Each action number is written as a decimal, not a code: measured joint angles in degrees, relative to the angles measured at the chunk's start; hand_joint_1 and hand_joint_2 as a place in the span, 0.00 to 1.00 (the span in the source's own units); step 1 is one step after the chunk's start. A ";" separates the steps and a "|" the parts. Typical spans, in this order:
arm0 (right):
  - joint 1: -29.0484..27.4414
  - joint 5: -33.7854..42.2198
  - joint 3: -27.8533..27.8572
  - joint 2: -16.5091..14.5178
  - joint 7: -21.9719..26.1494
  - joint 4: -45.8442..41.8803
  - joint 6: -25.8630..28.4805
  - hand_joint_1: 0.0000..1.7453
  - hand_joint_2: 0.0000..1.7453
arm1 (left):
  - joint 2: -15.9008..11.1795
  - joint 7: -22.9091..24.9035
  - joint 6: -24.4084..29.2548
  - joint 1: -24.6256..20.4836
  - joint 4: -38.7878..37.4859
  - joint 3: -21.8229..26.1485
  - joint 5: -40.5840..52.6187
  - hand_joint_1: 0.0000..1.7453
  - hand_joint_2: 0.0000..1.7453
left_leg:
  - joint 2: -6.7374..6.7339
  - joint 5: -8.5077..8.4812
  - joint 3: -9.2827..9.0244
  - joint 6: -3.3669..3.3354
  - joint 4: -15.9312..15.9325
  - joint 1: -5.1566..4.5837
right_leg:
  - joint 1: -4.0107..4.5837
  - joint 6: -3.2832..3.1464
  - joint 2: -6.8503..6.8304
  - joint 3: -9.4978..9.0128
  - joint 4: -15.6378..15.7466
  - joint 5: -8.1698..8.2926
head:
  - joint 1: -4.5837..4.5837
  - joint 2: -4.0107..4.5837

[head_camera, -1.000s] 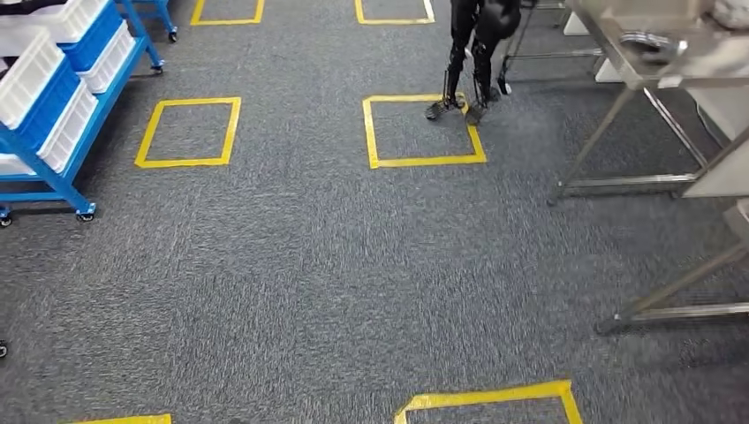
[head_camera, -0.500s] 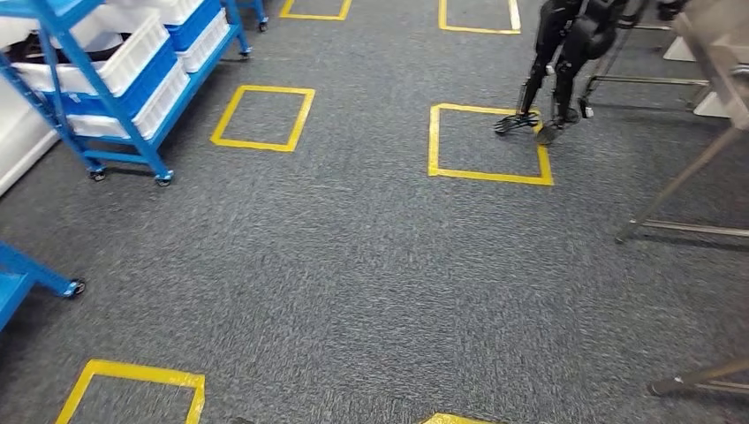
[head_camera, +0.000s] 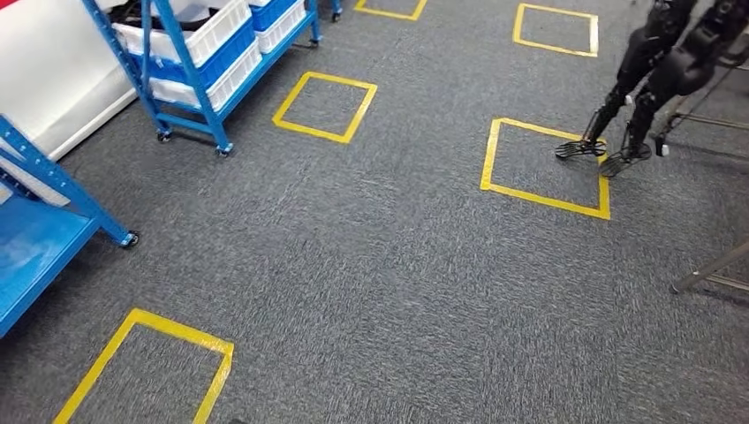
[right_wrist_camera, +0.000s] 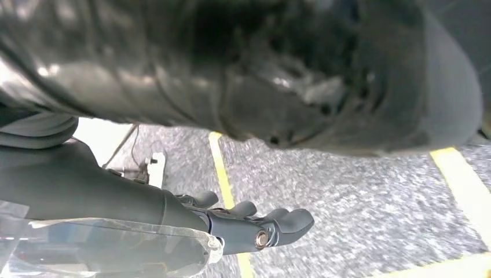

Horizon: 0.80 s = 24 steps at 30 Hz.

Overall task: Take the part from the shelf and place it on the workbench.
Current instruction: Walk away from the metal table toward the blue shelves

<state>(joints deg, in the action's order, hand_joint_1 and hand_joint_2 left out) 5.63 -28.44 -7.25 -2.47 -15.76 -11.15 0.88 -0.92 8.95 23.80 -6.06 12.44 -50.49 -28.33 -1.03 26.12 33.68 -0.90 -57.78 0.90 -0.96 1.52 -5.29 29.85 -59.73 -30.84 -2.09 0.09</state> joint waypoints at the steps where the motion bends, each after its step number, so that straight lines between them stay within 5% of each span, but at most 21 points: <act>1: 0.00 0.01 0.01 0.00 0.00 -0.01 0.00 0.00 0.00 | 0.00 0.02 -0.01 -0.05 0.00 -0.01 -0.01 0.00 0.00 | 0.54 -0.17 -0.12 -0.31 0.20 0.14 | -0.10 0.15 1.72 1.09 -2.40 -1.52 | 0.20 0.00; 3: -0.14 0.03 0.02 0.01 0.00 0.02 0.00 0.00 0.00 | 0.00 0.03 -0.03 -0.27 0.00 -0.02 -0.02 0.00 0.00 | 1.88 -0.29 0.04 -0.65 0.25 -0.03 | -0.13 0.16 4.29 4.72 -9.92 -5.06 | 0.47 0.00; 5: -0.41 0.06 0.03 0.02 0.00 0.05 -0.01 0.00 0.00 | 0.00 0.03 -0.05 -0.30 0.00 -0.02 -0.05 0.00 0.00 | 3.54 -0.32 0.07 -0.74 0.21 -0.20 | -0.10 0.04 4.87 7.21 -14.34 -5.71 | 0.51 0.00; 7: -0.57 0.07 0.04 0.02 0.00 0.07 -0.01 0.00 0.00 | 0.01 0.03 -0.06 -0.16 0.00 -0.02 -0.10 0.00 0.00 | 5.29 -0.32 -0.03 -0.72 0.11 -0.24 | -0.10 -0.31 5.54 6.00 -10.60 -2.14 | 0.52 0.00; 9: -0.57 0.07 0.05 0.07 0.00 0.07 -0.01 0.00 0.00 | 0.04 0.03 -0.08 -0.15 0.01 -0.02 -0.13 0.00 0.00 | 6.90 -0.26 0.14 -0.50 -0.21 -0.26 | -0.19 -0.87 8.45 3.15 -3.22 1.56 | 0.50 0.00; 11: -0.50 0.10 0.09 0.15 0.00 0.07 0.00 0.00 0.00 | 0.08 0.03 -0.11 -0.27 0.01 -0.02 -0.14 0.00 0.00 | 8.33 -0.36 0.65 0.14 -0.45 -0.11 | -0.12 -1.25 10.60 1.80 0.39 2.47 | 0.50 0.00; 13: -0.37 0.17 0.10 0.15 -0.01 0.07 0.00 0.00 0.00 | 0.04 0.03 -0.14 -0.20 -0.01 -0.02 -0.16 0.00 0.00 | 9.77 -0.67 1.03 1.06 -0.26 0.10 | -0.06 -1.74 9.65 1.47 0.92 2.48 | 0.51 0.00; 14: -0.32 0.22 0.11 0.16 -0.02 0.07 0.00 0.00 0.00 | 0.00 0.03 -0.15 -0.06 -0.01 -0.02 -0.17 0.00 0.00 | 9.33 -0.58 1.25 1.41 -0.45 0.08 | -0.14 -2.07 8.84 1.16 1.32 2.67 | 0.47 0.00; 16: -0.34 0.29 0.12 0.20 -0.03 0.08 -0.01 0.00 0.00 | -0.05 0.04 -0.30 0.05 -0.02 -0.02 -0.24 0.00 0.00 | 6.21 1.20 2.80 1.91 -3.35 -0.09 | -0.39 -2.81 7.09 0.61 2.08 3.04 | 0.12 0.00; 18: -0.48 0.31 0.13 0.25 -0.04 0.09 -0.03 0.00 0.00 | 0.01 0.05 -0.54 -0.11 -0.02 -0.02 -0.34 0.00 0.00 | 2.85 4.63 6.13 2.25 -10.06 -0.02 | -0.15 -3.23 5.24 0.48 2.18 2.98 | -0.18 0.00; 20: -0.57 0.25 0.13 0.25 -0.04 0.10 -0.15 0.00 0.00 | 0.04 0.05 -0.65 -0.22 -0.02 -0.02 -0.41 0.00 0.00 | 1.92 6.16 8.61 2.62 -15.13 0.22 | -0.01 -3.32 3.26 0.37 2.12 2.73 | -0.19 0.00; 22: -0.56 0.14 0.13 0.25 -0.04 0.11 -0.27 0.00 0.00 | 0.03 0.06 -0.67 -0.13 -0.02 -0.02 -0.43 0.00 0.00 | 1.09 3.87 7.01 2.81 -12.48 0.35 | -0.06 -3.10 1.59 0.11 2.02 2.39 | -0.22 0.00; 24: -0.52 0.01 0.13 0.25 -0.04 0.11 -0.29 0.00 0.00 | 0.01 0.06 -0.68 -0.14 -0.02 -0.02 -0.44 0.00 0.00 | -1.56 0.69 2.70 2.53 -4.91 0.14 | 0.10 -2.56 0.22 -0.31 1.77 1.80 | -0.27 0.00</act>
<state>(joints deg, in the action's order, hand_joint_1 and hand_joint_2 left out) 5.11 -28.42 -7.13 -2.22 -15.80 -11.04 0.58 -0.91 9.01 23.12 -6.20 12.41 -50.51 -28.76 -2.59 26.81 36.38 1.63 -62.70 1.03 -0.87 -1.04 -5.07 29.54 -57.96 -29.04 -2.36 0.09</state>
